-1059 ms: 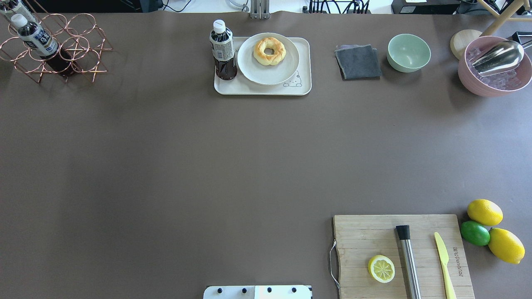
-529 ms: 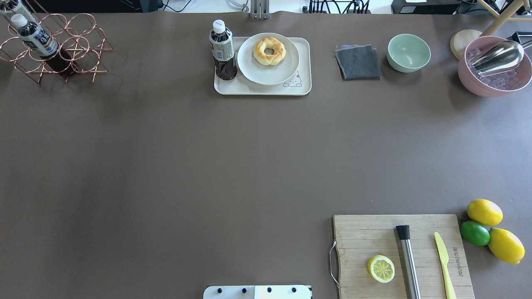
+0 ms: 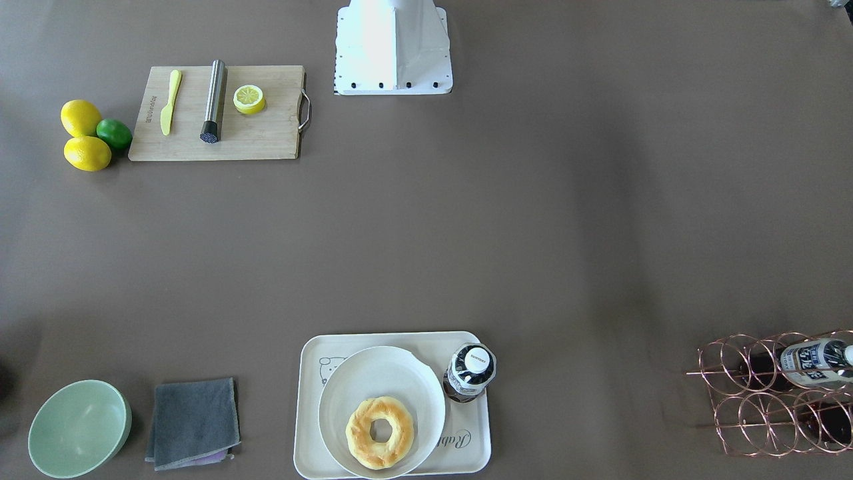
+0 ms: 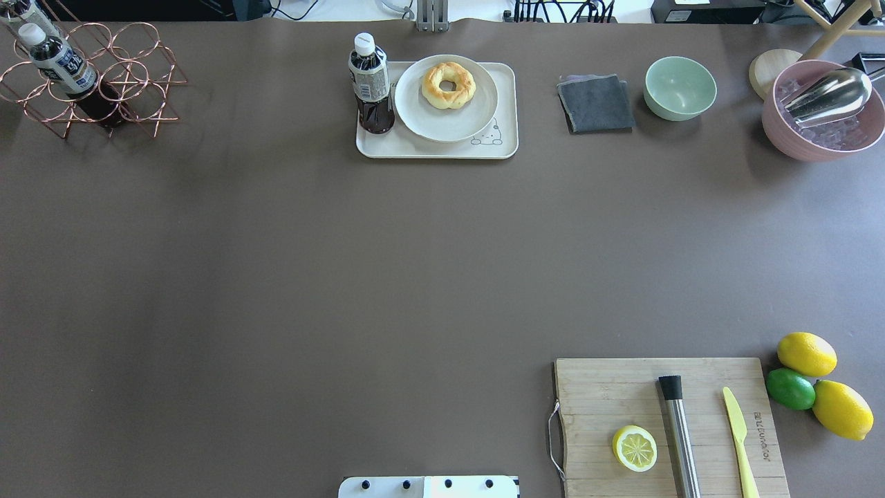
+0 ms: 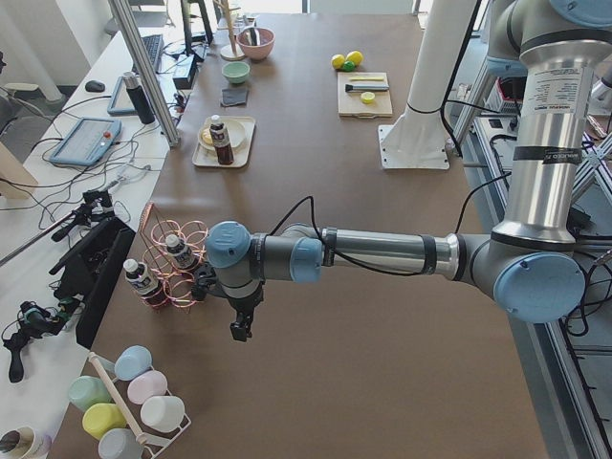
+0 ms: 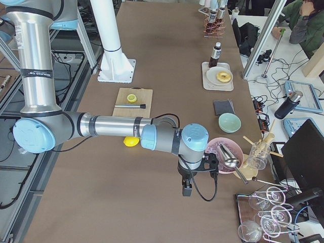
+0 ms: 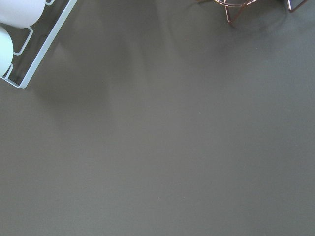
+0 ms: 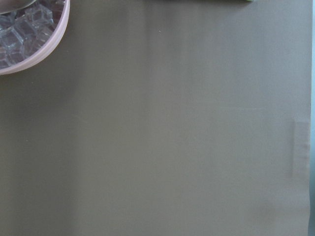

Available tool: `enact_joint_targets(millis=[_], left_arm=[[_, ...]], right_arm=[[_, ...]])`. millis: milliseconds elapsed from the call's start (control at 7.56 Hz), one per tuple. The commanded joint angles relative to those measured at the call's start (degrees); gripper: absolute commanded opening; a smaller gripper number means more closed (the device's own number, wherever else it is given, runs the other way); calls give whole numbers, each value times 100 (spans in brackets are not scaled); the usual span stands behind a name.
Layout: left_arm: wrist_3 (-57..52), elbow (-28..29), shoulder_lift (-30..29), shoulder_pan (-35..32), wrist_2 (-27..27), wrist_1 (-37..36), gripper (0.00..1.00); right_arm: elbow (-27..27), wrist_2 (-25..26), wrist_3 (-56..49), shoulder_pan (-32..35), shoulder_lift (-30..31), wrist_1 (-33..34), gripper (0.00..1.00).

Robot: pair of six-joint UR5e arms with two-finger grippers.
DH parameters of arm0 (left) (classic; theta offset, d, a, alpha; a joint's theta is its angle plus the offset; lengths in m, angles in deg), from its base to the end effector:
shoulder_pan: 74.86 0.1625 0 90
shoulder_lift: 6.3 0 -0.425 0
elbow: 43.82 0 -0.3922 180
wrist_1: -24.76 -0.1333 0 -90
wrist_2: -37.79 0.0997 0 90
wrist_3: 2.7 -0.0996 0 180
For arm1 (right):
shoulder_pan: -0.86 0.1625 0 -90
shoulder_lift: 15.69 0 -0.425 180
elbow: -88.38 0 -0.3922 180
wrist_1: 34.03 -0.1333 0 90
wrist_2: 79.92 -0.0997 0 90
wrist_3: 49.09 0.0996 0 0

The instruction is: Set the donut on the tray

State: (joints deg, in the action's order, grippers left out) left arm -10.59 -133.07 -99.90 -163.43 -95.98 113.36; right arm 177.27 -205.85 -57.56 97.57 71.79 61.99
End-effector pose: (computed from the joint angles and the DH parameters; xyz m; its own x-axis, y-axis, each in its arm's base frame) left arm -0.0514 -0.5213 0.6365 0.7112 0.1724 -0.6815 -0.1237 0.9850 0.1200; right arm 0.1332 -0.4915 0.6658 0.8071 -0.0059 0.5904 0.0024 1.0000 0.0067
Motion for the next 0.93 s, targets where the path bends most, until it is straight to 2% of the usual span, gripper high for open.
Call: enact_joint_targets(millis=[0,794], left_arm=[[-2,48,34,-11,-264,-62,99],[-11,48,131,-19,-273,-54,99]], right_arm=[[-30,-133,152,-3,24,-12,100],[67,-134,136,23,129,-127,100]])
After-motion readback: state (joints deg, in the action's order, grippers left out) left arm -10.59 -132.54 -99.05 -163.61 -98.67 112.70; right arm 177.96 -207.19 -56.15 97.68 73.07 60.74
